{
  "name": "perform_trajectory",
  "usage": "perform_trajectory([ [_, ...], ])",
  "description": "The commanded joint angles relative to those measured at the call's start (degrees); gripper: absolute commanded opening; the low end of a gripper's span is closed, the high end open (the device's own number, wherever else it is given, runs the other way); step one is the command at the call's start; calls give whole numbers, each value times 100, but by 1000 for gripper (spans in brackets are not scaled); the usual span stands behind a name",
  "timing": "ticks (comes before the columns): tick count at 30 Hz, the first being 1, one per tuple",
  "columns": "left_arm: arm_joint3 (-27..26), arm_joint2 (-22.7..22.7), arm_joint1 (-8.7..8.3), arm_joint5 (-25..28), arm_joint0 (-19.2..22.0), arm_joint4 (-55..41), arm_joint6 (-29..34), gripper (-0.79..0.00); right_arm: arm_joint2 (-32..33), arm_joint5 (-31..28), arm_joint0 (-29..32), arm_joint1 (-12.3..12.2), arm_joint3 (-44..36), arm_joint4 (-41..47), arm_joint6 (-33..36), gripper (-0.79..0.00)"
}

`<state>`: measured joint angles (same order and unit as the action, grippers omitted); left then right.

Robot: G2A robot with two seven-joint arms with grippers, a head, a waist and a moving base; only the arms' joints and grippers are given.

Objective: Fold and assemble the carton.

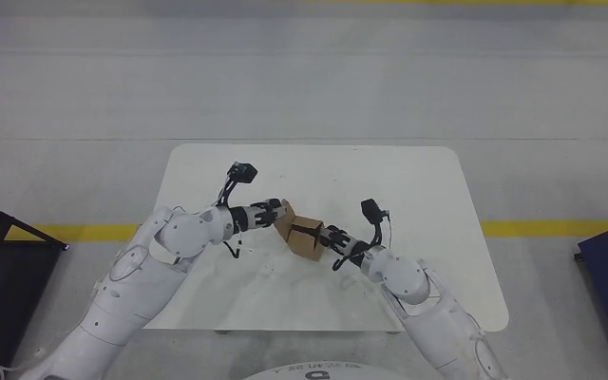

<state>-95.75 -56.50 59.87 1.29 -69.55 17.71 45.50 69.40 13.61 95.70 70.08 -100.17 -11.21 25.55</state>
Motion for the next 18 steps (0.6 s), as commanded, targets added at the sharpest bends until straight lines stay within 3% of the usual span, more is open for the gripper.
perform_trajectory([
  [1,-13,4,2,24,-1,18,21,0,-51,67,-71,6,34,-15,24,-730],
  [9,238,-62,11,561,28,-240,23,0,-258,298,-352,31,181,-72,113,-745],
  [15,958,-731,-81,1299,-280,-1008,-328,0,-251,258,-334,25,193,-36,70,-748],
  [18,1277,-913,-118,1401,-377,-1210,-221,0,-265,264,-326,23,182,-45,50,-757],
])
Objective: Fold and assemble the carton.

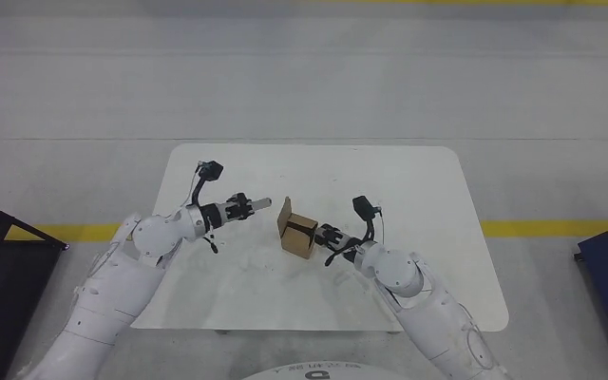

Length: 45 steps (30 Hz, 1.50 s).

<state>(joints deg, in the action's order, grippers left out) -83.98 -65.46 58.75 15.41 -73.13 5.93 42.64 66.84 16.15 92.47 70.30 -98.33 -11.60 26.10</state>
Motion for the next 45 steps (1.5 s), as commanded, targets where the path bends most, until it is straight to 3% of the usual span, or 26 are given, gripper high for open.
perform_trajectory([
  [1,151,23,1,-39,-1,-26,124,0,-15,24,-17,0,-3,-11,4,-760],
  [11,1118,1413,416,-735,1290,329,739,0,-151,161,-165,17,74,-29,-8,-760],
  [21,1981,2330,835,-1260,1963,463,884,0,-268,236,-261,27,127,-82,-16,-770],
  [29,2360,2580,1028,-1194,2180,446,796,0,-89,200,-174,6,131,75,-115,-751],
  [35,2454,2647,1098,-1240,2255,537,775,-15,709,-632,550,-110,-55,671,-142,-733],
  [39,2467,2706,1154,-1332,2303,582,775,-49,821,-1039,851,-173,-256,472,95,-668],
  [45,2544,2748,1222,-1359,2352,616,749,-77,477,-470,532,-148,-270,145,175,-671],
])
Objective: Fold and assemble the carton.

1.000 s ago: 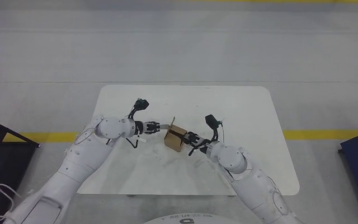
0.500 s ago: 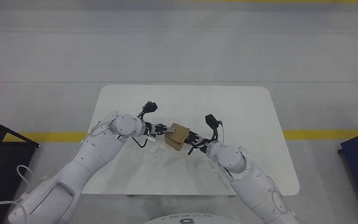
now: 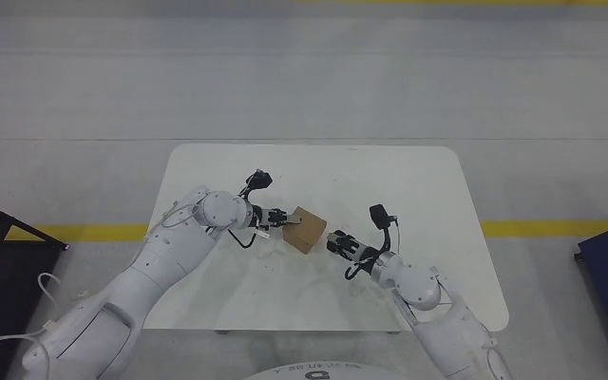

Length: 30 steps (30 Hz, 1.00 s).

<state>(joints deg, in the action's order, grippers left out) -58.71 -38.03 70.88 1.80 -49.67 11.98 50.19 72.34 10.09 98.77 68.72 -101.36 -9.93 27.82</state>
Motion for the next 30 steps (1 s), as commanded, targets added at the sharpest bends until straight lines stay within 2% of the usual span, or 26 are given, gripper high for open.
perform_trajectory([
  [1,30,11,17,8,13,20,4,-83,-147,247,-186,19,72,-63,26,-674],
  [10,160,-21,63,100,60,61,40,-126,-475,797,-617,67,277,-199,61,-748],
  [21,280,-35,130,168,113,30,185,-154,-700,1474,-978,102,482,-247,208,-760],
  [27,346,-72,151,203,127,58,149,-166,-733,1612,-1063,116,567,-218,109,-748],
  [30,361,-114,149,215,119,67,137,-175,-469,1095,-773,84,399,19,-95,-782],
])
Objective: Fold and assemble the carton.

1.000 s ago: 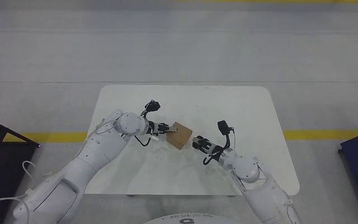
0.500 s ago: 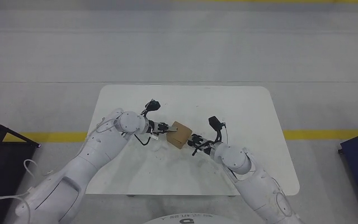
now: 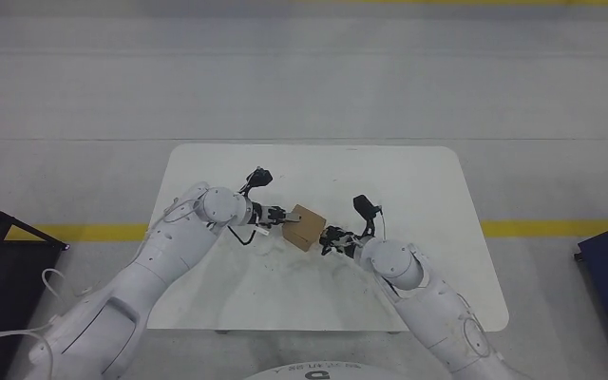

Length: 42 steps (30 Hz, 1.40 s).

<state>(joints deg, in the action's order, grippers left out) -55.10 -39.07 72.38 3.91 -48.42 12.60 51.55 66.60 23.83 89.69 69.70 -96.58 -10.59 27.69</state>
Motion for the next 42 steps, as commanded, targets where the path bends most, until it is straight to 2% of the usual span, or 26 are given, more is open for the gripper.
perform_trajectory([
  [1,1,-18,-1,-8,-9,15,1,-175,183,-616,291,-33,-171,130,-119,-785],
  [4,-10,-30,5,-12,-19,37,15,-194,384,-1529,706,-87,-368,168,-242,-785],
  [7,-14,-33,14,-18,-22,72,23,-209,382,-1861,812,-106,-407,67,-245,-785],
  [19,-13,-96,29,-16,-44,159,75,-243,-202,-210,-132,13,40,-54,30,-785],
  [26,-17,-104,47,-17,-38,227,120,-274,-368,-47,-341,48,174,-54,55,-785],
  [42,31,-122,102,15,-46,299,130,-277,-610,298,-636,100,373,-100,79,-785],
])
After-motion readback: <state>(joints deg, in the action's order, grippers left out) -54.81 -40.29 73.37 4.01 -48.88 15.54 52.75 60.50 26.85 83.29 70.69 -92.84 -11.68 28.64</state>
